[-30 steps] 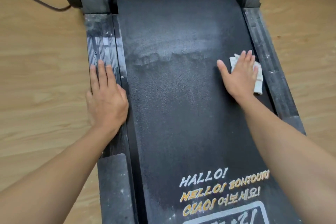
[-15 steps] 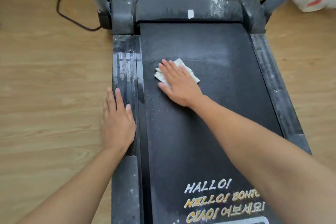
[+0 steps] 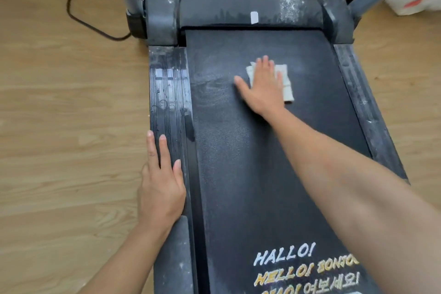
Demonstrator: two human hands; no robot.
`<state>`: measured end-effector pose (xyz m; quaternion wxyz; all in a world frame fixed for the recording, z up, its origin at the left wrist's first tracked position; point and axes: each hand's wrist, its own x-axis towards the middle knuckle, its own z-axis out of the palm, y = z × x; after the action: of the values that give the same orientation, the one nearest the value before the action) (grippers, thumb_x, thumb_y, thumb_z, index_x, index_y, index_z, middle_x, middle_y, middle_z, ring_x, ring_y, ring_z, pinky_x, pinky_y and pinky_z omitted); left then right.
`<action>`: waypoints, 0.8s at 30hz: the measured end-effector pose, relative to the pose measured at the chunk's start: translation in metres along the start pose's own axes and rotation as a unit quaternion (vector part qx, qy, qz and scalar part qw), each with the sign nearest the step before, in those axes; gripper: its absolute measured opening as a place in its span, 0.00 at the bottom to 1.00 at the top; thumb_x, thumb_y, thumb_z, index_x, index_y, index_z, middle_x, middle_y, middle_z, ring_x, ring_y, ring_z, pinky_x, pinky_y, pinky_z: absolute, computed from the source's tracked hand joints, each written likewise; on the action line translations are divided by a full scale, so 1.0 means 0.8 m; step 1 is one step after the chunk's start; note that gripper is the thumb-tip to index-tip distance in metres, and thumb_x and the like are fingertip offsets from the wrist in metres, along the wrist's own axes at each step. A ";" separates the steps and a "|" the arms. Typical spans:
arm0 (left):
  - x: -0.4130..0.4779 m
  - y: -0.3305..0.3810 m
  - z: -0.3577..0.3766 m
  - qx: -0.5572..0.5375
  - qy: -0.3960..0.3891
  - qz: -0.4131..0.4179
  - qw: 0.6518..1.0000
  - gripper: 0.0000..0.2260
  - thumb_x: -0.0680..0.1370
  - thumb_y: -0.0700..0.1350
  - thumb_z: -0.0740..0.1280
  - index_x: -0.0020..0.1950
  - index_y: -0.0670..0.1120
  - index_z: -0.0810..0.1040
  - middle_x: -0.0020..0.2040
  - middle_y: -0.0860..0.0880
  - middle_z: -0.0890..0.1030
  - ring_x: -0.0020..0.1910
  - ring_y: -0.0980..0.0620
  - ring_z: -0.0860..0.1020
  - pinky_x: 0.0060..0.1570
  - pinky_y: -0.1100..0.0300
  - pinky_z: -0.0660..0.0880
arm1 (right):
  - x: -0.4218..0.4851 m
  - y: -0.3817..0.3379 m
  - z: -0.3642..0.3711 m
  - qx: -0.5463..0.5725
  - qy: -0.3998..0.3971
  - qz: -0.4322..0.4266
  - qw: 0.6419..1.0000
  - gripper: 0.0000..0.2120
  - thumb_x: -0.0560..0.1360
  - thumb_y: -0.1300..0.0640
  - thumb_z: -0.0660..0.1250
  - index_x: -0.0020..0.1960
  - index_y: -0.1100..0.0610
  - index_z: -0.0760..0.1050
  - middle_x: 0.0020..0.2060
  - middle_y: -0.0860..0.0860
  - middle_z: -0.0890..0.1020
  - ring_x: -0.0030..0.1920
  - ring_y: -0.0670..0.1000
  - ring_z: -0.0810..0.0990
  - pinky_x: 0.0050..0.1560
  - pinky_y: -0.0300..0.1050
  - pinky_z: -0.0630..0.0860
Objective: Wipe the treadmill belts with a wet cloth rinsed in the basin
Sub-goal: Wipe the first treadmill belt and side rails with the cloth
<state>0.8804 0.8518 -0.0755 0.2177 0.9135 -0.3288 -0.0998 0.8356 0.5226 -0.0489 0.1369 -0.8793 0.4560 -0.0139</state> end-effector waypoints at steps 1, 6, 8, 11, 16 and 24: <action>0.000 0.000 0.000 0.000 0.001 -0.002 1.000 0.28 0.86 0.54 0.52 0.85 0.45 0.55 0.87 0.49 0.44 0.62 0.34 0.76 0.53 0.39 0.79 | 0.000 -0.051 0.015 -0.013 -0.013 -0.054 0.998 0.46 0.81 0.28 0.48 0.86 0.59 0.47 0.86 0.55 0.48 0.85 0.54 0.45 0.84 0.58 0.43; 0.000 -0.001 0.000 0.002 0.019 0.007 1.000 0.27 0.86 0.51 0.56 0.85 0.45 0.57 0.87 0.48 0.46 0.61 0.33 0.78 0.51 0.39 0.80 | -0.061 -0.135 0.044 -0.042 -0.073 -0.254 0.964 0.39 0.84 0.33 0.43 0.86 0.56 0.46 0.86 0.50 0.47 0.85 0.50 0.43 0.84 0.57 0.44; -0.001 -0.001 0.000 0.002 0.014 -0.001 1.000 0.28 0.86 0.51 0.56 0.85 0.45 0.56 0.87 0.49 0.46 0.60 0.33 0.78 0.50 0.39 0.80 | -0.074 -0.070 0.030 -0.068 -0.077 -0.319 0.942 0.37 0.84 0.34 0.44 0.87 0.53 0.46 0.86 0.48 0.48 0.85 0.48 0.44 0.84 0.56 0.45; -0.003 -0.001 0.001 0.002 0.006 -0.006 1.000 0.28 0.86 0.52 0.55 0.85 0.46 0.56 0.87 0.50 0.46 0.58 0.33 0.78 0.48 0.39 0.79 | -0.078 0.065 -0.007 -0.078 -0.061 -0.192 0.976 0.37 0.84 0.32 0.46 0.87 0.50 0.46 0.86 0.45 0.47 0.85 0.46 0.43 0.85 0.55 0.44; 0.000 0.000 0.001 0.008 0.008 -0.008 1.000 0.28 0.86 0.51 0.57 0.85 0.45 0.56 0.87 0.49 0.45 0.56 0.34 0.77 0.46 0.40 0.79 | -0.124 0.223 -0.044 -0.049 0.016 0.111 0.992 0.45 0.79 0.28 0.44 0.85 0.58 0.51 0.85 0.56 0.53 0.85 0.56 0.51 0.83 0.60 0.50; -0.001 -0.001 0.002 0.003 0.018 -0.004 1.000 0.28 0.86 0.52 0.57 0.85 0.46 0.55 0.87 0.49 0.44 0.53 0.36 0.78 0.45 0.42 0.78 | -0.132 -0.049 0.027 0.046 -0.012 -0.003 0.999 0.48 0.80 0.27 0.51 0.86 0.58 0.44 0.86 0.53 0.48 0.85 0.52 0.43 0.84 0.58 0.41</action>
<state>0.8800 0.8523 -0.0777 0.2203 0.9172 -0.3215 -0.0831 0.8086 0.6337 -0.0496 0.1824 -0.8734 0.4509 -0.0247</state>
